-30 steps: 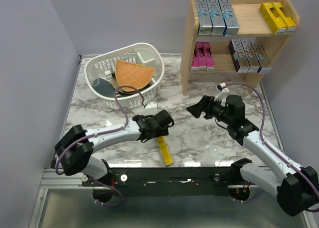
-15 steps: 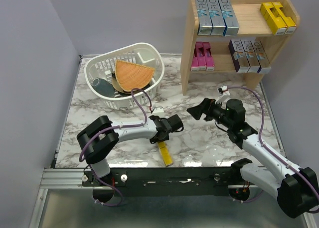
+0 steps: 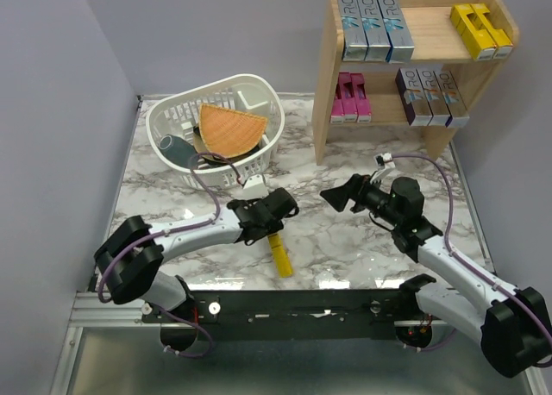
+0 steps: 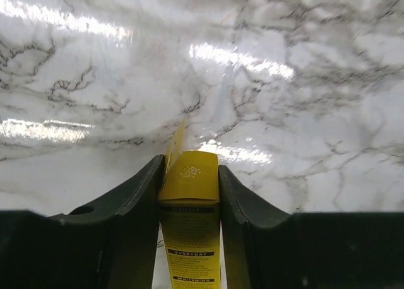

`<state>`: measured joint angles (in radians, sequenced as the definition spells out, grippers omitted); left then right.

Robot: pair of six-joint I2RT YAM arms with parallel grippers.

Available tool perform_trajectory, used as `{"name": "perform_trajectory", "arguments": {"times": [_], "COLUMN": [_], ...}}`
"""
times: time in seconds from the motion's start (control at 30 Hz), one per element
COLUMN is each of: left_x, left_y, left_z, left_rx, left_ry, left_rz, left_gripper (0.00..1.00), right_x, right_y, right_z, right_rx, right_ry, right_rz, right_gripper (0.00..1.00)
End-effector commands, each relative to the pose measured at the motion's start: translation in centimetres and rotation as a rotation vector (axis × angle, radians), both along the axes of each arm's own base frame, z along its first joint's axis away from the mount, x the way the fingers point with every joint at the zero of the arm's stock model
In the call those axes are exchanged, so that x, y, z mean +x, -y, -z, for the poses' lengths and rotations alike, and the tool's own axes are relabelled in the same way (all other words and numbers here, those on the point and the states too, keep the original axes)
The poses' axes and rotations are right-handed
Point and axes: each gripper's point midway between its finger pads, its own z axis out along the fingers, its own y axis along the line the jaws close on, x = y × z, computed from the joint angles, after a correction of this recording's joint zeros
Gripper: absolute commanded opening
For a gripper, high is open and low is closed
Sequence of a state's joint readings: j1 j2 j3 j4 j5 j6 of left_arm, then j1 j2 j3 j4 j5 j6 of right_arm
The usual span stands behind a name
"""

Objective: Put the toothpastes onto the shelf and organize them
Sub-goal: Pick up the toothpaste from the center of the board.

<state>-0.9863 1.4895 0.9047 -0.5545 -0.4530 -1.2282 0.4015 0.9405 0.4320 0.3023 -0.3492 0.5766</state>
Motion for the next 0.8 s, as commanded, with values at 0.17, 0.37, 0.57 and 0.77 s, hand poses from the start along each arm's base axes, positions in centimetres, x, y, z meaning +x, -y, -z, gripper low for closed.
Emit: {"name": "perform_trajectory", "arguments": {"times": [0.17, 0.37, 0.57, 0.77], "left_x": [6.8, 8.2, 8.6, 8.3], "left_y": [-0.8, -1.8, -1.7, -0.5], "left_z": [-11.0, -16.5, -17.4, -16.9], "left_rx": [-0.486, -0.667, -0.657, -0.631], "left_ry": [0.375, 0.521, 0.539, 0.510], "left_rz": [-0.219, -0.267, -0.250, -0.157], "left_gripper": [0.30, 0.27, 0.22, 0.19], "right_x": [-2.9, -4.2, -3.5, -2.8], "right_y": [-4.2, -6.0, -5.8, -5.0], "right_z": [-2.0, -1.8, -1.0, -0.8], "right_rx": [0.066, 0.046, 0.015, -0.023], "right_ry": [0.168, 0.255, 0.276, 0.296], "right_rz": [-0.202, -0.280, -0.246, -0.195], "right_gripper": [1.00, 1.00, 1.00, 1.00]}}
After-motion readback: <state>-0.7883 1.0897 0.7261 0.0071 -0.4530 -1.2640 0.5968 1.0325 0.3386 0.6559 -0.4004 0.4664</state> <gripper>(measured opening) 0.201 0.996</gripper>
